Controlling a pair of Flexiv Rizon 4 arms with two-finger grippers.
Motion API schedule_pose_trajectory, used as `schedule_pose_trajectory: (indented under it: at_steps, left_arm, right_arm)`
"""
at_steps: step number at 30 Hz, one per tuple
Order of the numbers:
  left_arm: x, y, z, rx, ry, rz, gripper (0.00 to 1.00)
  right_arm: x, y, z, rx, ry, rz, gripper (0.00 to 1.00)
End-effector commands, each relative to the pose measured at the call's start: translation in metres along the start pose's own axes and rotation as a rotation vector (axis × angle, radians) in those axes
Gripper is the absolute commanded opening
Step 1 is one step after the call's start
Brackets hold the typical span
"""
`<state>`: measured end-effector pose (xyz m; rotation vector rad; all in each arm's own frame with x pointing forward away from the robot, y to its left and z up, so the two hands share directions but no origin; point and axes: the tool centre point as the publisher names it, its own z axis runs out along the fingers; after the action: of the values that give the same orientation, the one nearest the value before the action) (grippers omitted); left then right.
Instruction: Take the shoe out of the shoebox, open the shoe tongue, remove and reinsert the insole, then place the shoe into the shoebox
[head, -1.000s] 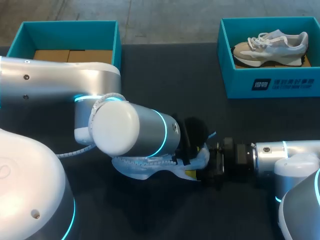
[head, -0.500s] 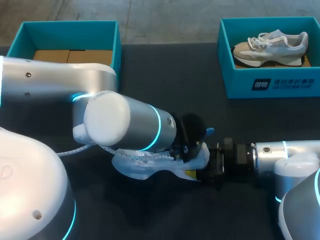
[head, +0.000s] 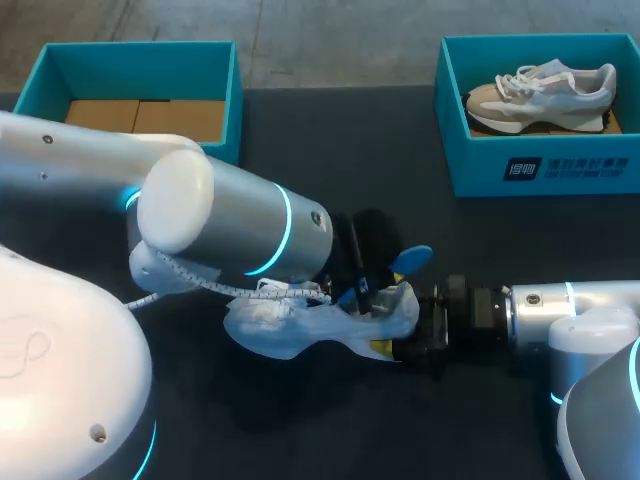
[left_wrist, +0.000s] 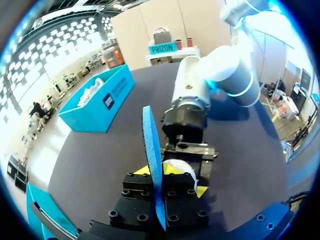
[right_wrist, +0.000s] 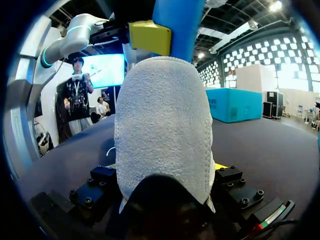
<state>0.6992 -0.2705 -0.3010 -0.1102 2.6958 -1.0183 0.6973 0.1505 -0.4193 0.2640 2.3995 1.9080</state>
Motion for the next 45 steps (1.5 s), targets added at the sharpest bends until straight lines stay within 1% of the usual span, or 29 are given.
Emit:
schedule_pose_trajectory:
  at_steps: [1, 2, 6, 11, 13, 21, 26, 28, 33, 39, 43, 45]
  left_arm:
    - [0.004, -0.018, -0.010, -0.018, 0.062, 0.011, 0.00]
    - [0.006, -0.023, -0.012, -0.015, 0.079, 0.010, 0.00]
    - [0.012, -0.040, -0.020, -0.016, 0.094, 0.017, 0.00]
    - [0.016, -0.055, -0.029, -0.028, 0.132, 0.018, 0.00]
    - [0.016, -0.060, -0.033, -0.031, 0.156, 0.001, 0.00]
    - [0.010, -0.076, -0.048, -0.052, 0.309, -0.098, 0.00]
    - [0.009, -0.091, -0.059, -0.046, 0.355, -0.118, 0.00]
    - [0.009, -0.096, -0.066, -0.031, 0.380, -0.123, 0.00]
    - [0.012, -0.106, -0.089, 0.037, 0.418, -0.142, 0.00]
    - [0.018, -0.112, -0.119, 0.168, 0.491, -0.170, 0.00]
    - [0.019, -0.119, -0.136, 0.229, 0.487, -0.195, 0.00]
    - [0.020, -0.123, -0.143, 0.252, 0.502, -0.201, 0.00]
  right_arm:
    - [0.001, -0.001, 0.001, 0.003, -0.003, 0.000, 0.00]
    - [0.001, -0.001, 0.001, 0.003, -0.003, 0.000, 0.00]
    - [0.001, -0.001, 0.001, 0.003, -0.003, 0.000, 0.00]
    - [0.001, -0.001, 0.001, 0.003, -0.003, 0.000, 0.00]
    - [0.001, -0.001, 0.001, 0.003, -0.003, 0.000, 0.00]
    - [0.001, -0.001, 0.001, 0.003, -0.003, 0.000, 0.00]
    - [0.001, -0.001, 0.001, 0.003, -0.003, 0.000, 0.00]
    - [0.001, -0.001, 0.001, 0.003, -0.003, 0.000, 0.00]
    - [0.001, -0.001, 0.001, 0.003, -0.003, 0.000, 0.00]
    - [0.001, -0.001, 0.001, 0.003, -0.003, 0.000, 0.00]
    - [0.001, -0.001, 0.001, 0.003, -0.003, 0.000, 0.00]
    - [0.001, -0.001, 0.001, 0.003, -0.003, 0.000, 0.00]
